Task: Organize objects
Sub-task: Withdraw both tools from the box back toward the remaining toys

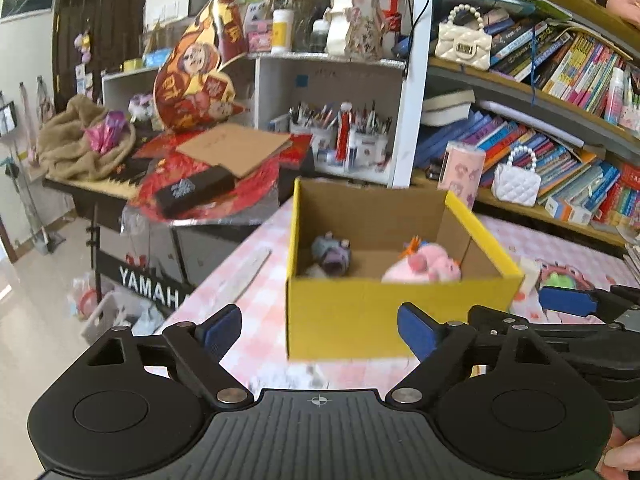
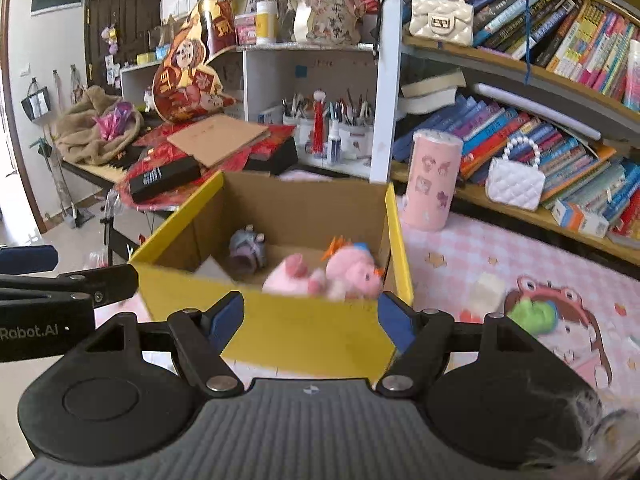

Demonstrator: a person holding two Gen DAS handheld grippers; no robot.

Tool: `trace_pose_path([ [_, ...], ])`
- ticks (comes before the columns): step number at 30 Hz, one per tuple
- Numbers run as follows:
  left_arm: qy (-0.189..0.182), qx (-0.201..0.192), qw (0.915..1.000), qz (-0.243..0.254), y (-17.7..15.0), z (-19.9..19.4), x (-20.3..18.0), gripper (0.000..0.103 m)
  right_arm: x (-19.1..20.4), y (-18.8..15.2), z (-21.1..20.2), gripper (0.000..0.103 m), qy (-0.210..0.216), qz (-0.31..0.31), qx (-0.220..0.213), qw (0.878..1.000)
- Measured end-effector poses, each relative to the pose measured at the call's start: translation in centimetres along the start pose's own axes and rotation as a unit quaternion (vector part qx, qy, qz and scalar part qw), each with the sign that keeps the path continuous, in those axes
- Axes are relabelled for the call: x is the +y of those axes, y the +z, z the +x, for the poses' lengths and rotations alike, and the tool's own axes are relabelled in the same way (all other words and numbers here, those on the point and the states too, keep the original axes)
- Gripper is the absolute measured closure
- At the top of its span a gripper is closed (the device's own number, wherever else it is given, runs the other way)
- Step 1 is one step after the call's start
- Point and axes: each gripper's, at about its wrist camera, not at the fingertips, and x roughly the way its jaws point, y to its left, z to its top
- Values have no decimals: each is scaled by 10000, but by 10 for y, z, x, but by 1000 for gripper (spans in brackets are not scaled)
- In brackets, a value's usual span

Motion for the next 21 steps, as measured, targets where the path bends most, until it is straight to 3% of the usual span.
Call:
trace_pose_path([
  [4,105,178,9998,60,-20,-12,7,9,11,-23,-15,30,-163,16,139,9998],
  [9,188,501,9986,27,-46,-25,15,7,28,-58,-33,29,-382,16,419,9984],
  [21,-178,638,9972,336,-77,-53,4,7,35,-102,-71,26,-696,212,701,9949],
])
